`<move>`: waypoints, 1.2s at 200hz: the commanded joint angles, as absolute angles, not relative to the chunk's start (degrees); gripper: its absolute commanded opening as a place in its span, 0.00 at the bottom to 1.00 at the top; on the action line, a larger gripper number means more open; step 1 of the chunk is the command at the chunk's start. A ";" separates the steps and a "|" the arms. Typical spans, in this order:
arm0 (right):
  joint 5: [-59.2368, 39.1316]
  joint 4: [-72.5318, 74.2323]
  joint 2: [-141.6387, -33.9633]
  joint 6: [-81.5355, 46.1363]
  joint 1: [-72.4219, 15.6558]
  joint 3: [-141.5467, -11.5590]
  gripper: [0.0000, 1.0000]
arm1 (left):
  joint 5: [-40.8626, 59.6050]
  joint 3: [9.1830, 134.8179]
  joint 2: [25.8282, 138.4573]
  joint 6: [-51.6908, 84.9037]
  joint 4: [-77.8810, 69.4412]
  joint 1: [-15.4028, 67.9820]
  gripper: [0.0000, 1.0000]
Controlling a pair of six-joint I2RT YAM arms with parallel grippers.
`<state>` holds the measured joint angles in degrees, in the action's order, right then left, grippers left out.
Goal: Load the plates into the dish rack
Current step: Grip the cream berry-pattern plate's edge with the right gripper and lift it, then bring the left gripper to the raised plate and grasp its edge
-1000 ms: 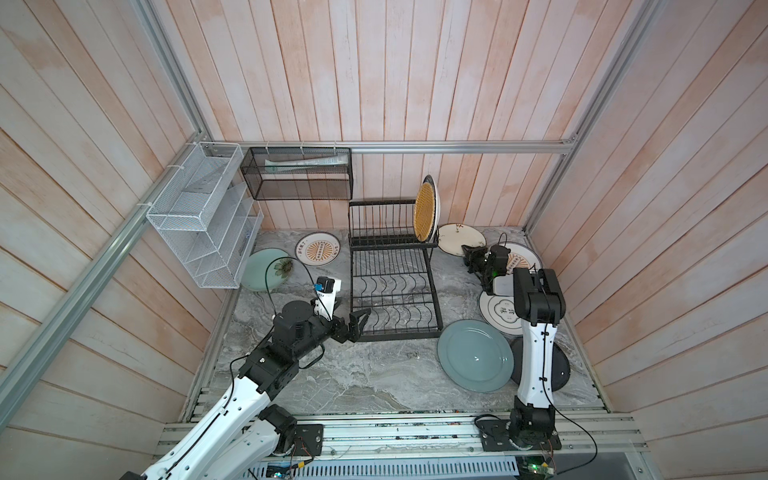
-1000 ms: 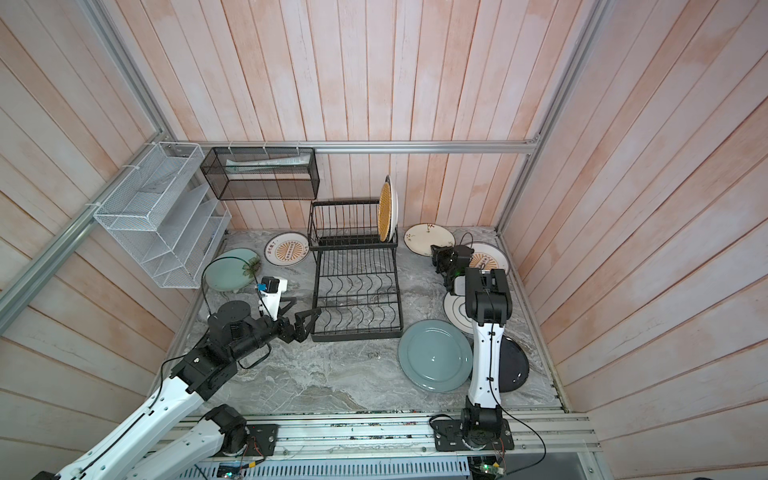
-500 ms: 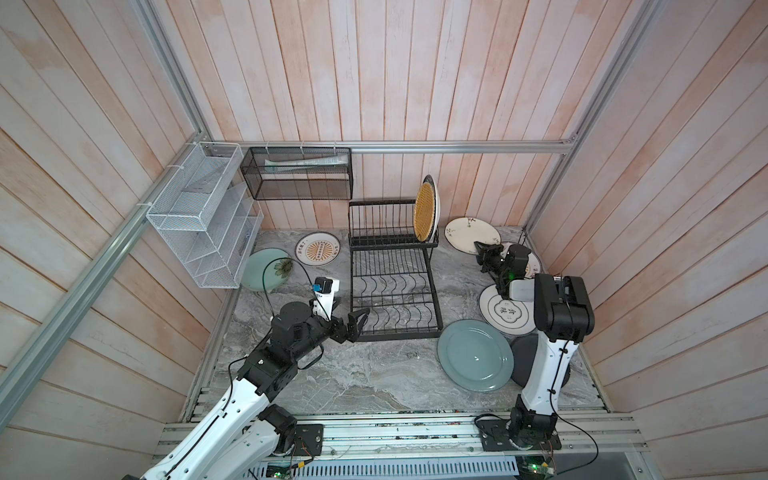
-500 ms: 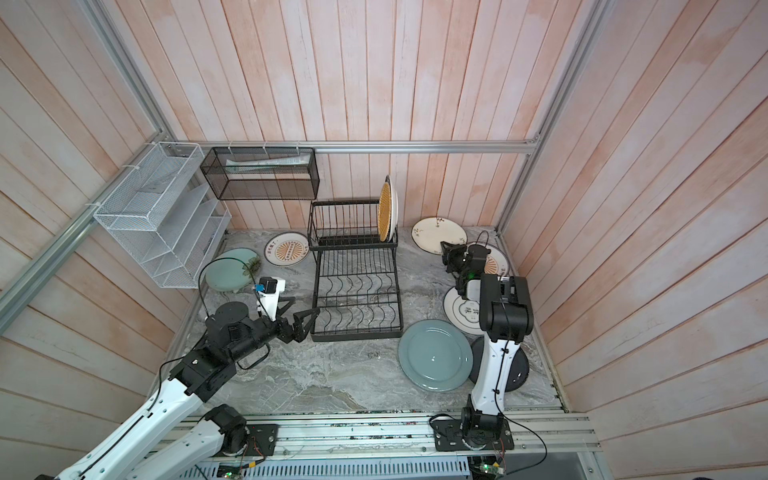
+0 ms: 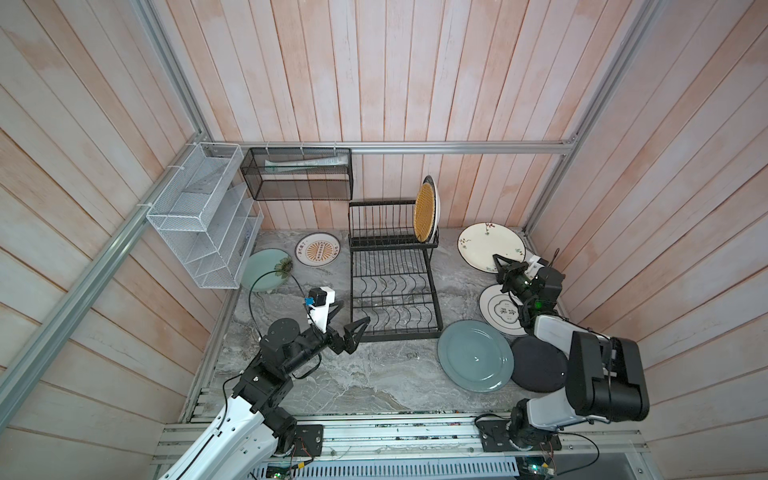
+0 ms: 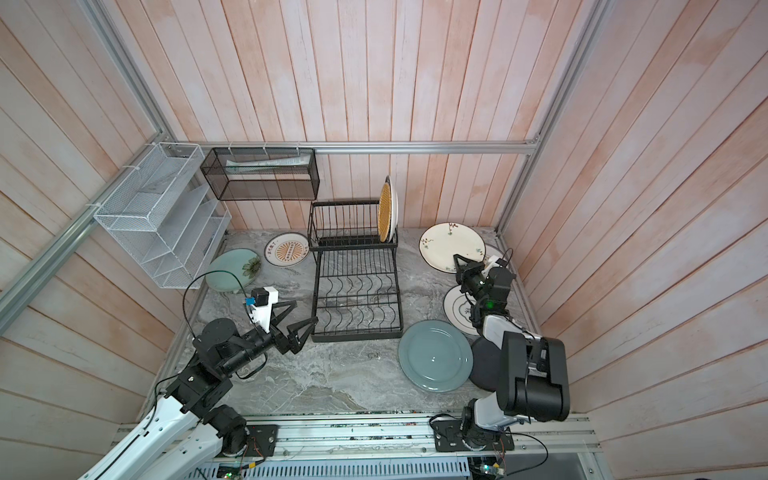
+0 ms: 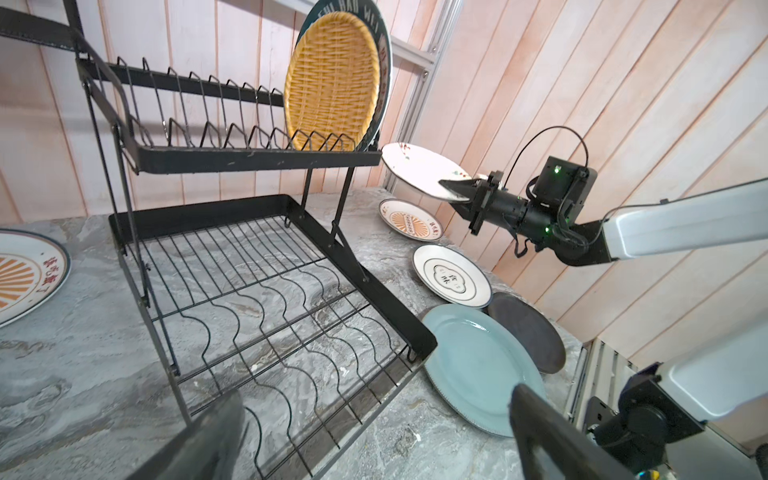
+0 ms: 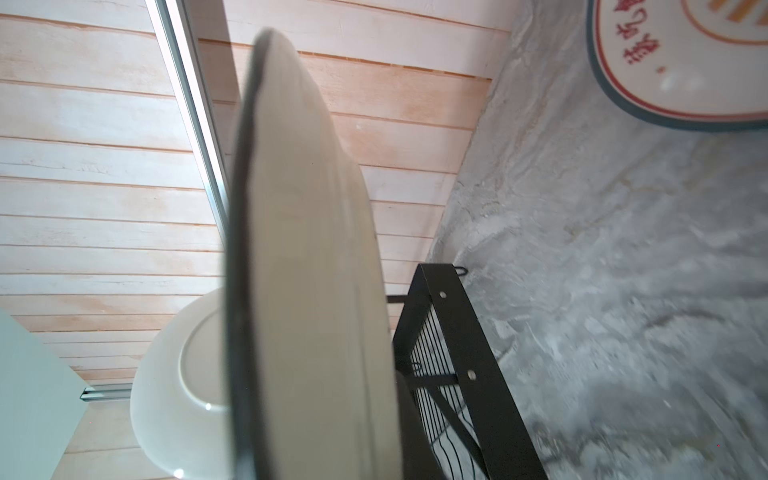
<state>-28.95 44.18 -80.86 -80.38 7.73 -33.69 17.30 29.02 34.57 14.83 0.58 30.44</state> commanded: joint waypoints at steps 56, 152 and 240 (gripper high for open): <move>-34.61 15.05 -44.67 -64.99 9.21 -22.01 0.00 | 26.70 27.64 37.70 15.18 -6.24 31.12 1.00; -46.01 -1.14 -36.82 -58.51 8.02 -24.87 0.00 | -6.61 37.35 64.19 -3.12 -16.22 65.13 0.96; -42.57 3.07 -37.51 -64.34 0.65 -24.72 0.00 | -20.32 51.43 89.17 -44.15 -23.93 71.28 0.79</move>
